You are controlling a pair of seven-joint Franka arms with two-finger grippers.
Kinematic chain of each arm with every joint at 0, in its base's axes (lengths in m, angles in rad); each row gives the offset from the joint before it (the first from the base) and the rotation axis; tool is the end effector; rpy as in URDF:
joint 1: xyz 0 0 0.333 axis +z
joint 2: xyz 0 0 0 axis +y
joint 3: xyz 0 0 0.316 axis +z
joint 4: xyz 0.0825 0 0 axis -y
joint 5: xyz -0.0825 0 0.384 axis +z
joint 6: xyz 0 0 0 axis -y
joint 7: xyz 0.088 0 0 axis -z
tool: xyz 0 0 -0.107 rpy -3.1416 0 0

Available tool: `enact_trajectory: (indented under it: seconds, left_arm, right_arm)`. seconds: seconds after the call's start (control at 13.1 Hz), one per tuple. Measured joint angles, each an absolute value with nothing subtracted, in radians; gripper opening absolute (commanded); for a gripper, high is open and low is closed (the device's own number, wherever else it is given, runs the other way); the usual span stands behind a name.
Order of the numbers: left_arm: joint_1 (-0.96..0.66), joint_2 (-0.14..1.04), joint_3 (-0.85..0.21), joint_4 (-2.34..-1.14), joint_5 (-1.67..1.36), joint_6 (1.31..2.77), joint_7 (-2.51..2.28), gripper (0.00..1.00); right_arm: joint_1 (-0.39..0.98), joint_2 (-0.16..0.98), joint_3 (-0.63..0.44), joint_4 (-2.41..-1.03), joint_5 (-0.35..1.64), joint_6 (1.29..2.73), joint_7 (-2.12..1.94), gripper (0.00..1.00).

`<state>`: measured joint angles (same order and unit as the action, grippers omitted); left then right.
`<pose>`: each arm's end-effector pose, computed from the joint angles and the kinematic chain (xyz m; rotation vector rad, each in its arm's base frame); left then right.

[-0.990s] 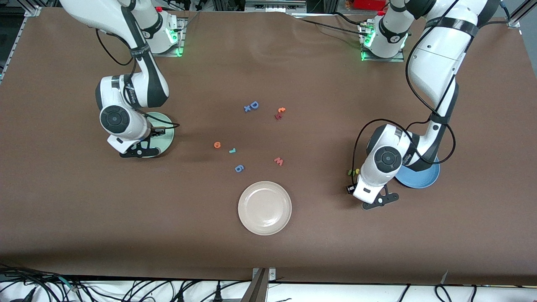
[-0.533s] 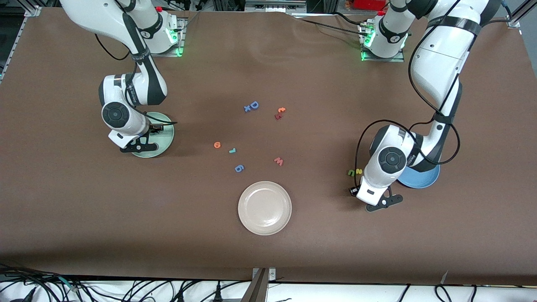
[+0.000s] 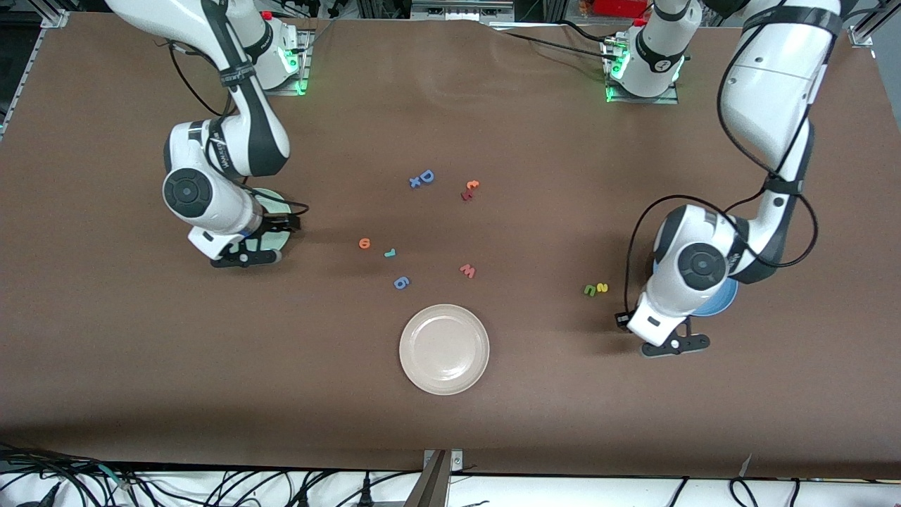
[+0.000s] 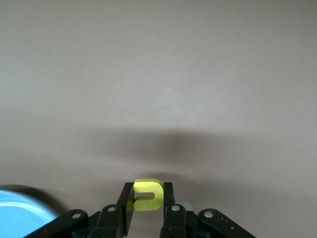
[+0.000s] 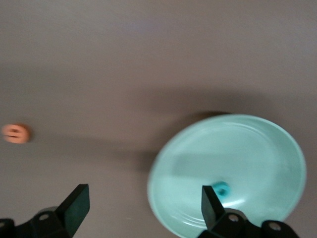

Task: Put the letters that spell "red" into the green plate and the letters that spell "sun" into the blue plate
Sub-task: 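Carry the yellow u to the blue plate while the right gripper grasps orange 9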

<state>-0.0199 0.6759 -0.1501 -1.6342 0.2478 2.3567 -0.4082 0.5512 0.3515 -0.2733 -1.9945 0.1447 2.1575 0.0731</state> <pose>0.6877 -0.1013 0.2316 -3.0682 -0.1578 -0.1240 0.5604 0.1702 0.2769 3.1129 0.1900 -0.2695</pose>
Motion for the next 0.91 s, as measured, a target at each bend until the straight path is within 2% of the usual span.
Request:
enact_trajectory:
  seconds: [0.15, 0.23, 0.3, 0.46, 0.53, 0.69, 0.91]
  left_arm:
    - [0.019, 0.620, -0.140, -1.684, 0.197, 2.352, -0.273, 0.10]
    - [0.029, 0.593, -0.132, -1.707, 0.180, 2.345, -0.229, 0.10]
    - [0.032, 0.568, -0.123, -1.729, 0.168, 2.332, -0.201, 0.11]
    - [0.033, 0.520, -0.112, -1.782, 0.156, 2.311, -0.166, 0.13]
    - [0.038, 0.502, -0.108, -1.811, 0.155, 2.309, -0.148, 0.13]
    - [0.064, 0.476, -0.103, -1.862, 0.143, 2.309, -0.097, 0.14]
    - [0.115, 0.454, -0.086, -1.912, 0.106, 2.309, 0.015, 0.18]
  right_arm:
    - [0.568, 0.403, -0.241, -1.936, 0.202, 2.163, 0.094, 0.99]
    - [0.579, 0.436, -0.225, -1.913, 0.217, 2.184, 0.127, 0.96]
    - [0.595, 0.469, -0.214, -1.899, 0.222, 2.216, 0.162, 0.89]
    - [0.641, 0.525, -0.207, -1.886, 0.225, 2.287, 0.231, 0.87]
    - [0.656, 0.548, -0.205, -1.885, 0.226, 2.322, 0.257, 0.81]
    - [0.675, 0.577, -0.199, -1.883, 0.227, 2.355, 0.298, 0.73]
    - [0.693, 0.587, -0.197, -1.882, 0.227, 2.359, 0.328, 0.70]
